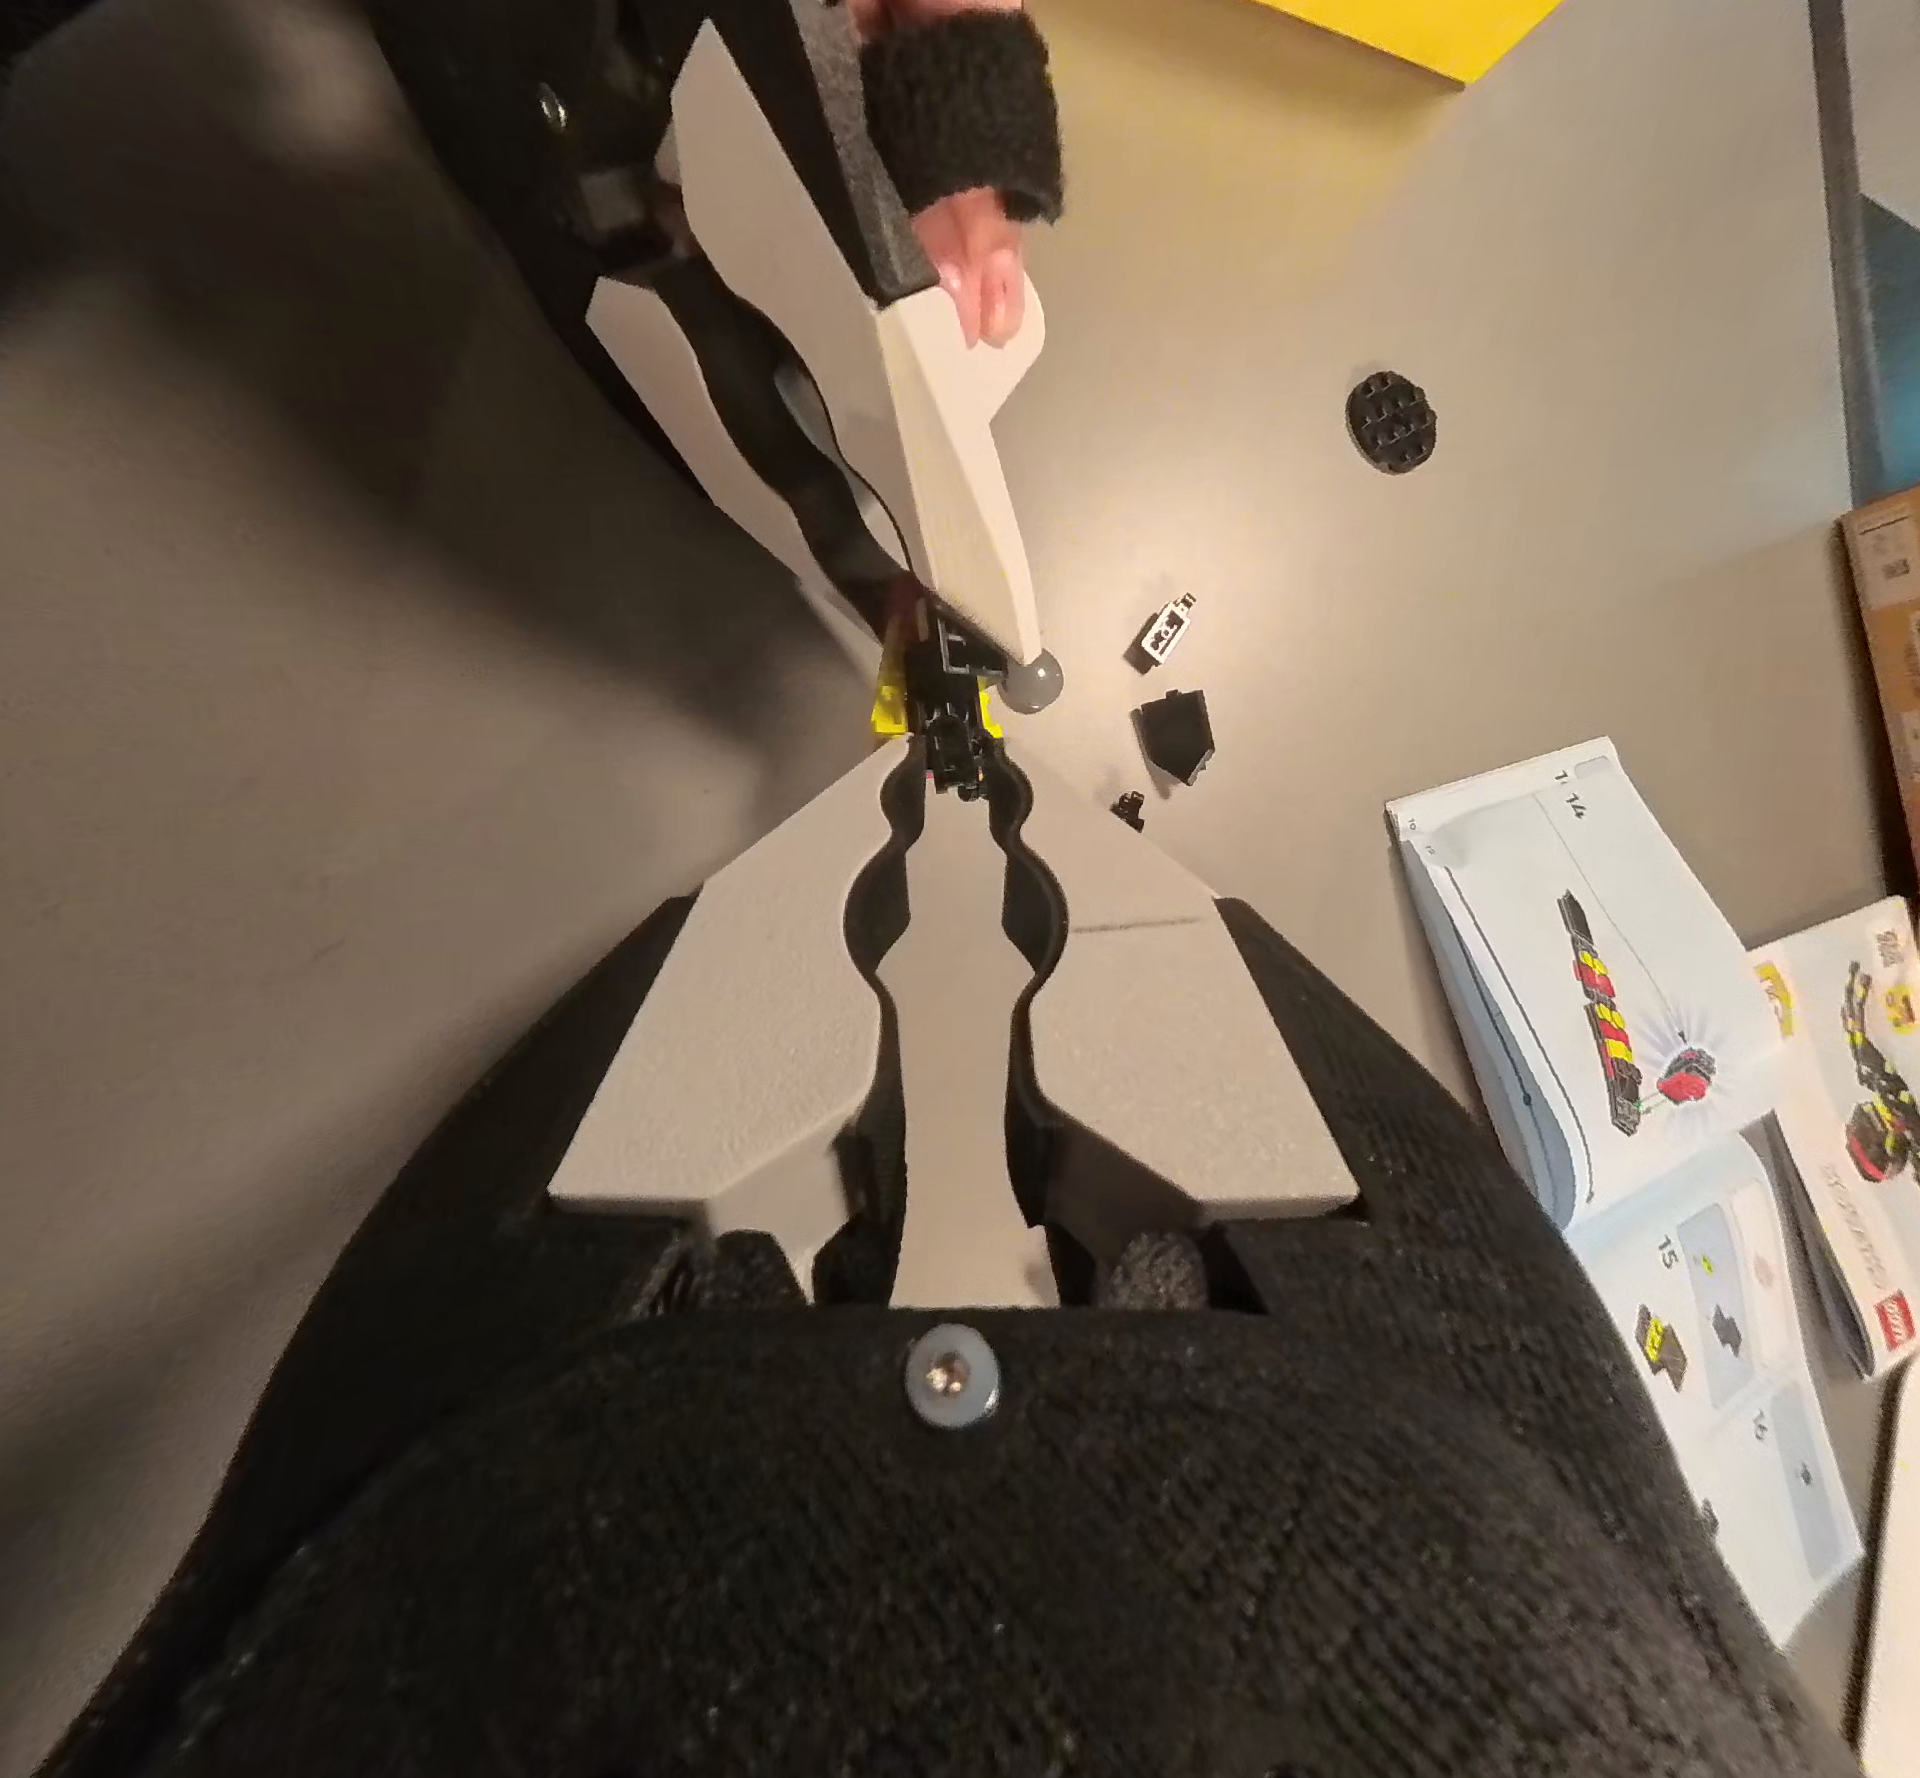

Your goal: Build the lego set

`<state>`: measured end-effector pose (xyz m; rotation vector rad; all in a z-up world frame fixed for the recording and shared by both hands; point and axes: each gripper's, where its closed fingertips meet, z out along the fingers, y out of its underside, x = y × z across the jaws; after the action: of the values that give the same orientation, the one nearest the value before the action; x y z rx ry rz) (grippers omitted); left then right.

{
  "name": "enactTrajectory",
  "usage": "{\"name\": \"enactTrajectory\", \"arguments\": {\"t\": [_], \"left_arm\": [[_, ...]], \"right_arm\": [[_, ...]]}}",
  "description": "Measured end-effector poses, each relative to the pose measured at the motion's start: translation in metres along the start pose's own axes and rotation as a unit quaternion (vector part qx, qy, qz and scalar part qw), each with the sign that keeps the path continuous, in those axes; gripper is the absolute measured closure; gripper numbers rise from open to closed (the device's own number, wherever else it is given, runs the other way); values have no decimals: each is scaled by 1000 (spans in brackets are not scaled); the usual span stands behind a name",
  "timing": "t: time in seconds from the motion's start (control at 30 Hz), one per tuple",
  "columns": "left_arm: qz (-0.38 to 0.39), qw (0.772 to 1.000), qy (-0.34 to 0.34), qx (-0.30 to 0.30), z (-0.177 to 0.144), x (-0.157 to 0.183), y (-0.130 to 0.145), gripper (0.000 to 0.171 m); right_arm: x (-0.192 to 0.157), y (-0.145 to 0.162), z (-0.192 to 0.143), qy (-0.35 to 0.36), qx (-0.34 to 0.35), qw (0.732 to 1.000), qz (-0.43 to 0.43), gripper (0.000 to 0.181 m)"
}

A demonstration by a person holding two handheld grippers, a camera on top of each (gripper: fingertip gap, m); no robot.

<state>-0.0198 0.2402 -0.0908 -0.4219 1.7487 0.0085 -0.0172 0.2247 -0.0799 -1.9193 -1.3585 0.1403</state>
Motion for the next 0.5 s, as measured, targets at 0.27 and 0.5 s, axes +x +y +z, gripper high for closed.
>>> {"name": "enactTrajectory", "arguments": {"t": [0.27,0.5], "left_arm": [[-1,1000,1,0,0,1,0,152],[-4,1000,2,1,0,1,0,152]], "right_arm": [[1,1,1,5,6,1000,6,170],[1,1,0,9,9,1000,6,169]]}}
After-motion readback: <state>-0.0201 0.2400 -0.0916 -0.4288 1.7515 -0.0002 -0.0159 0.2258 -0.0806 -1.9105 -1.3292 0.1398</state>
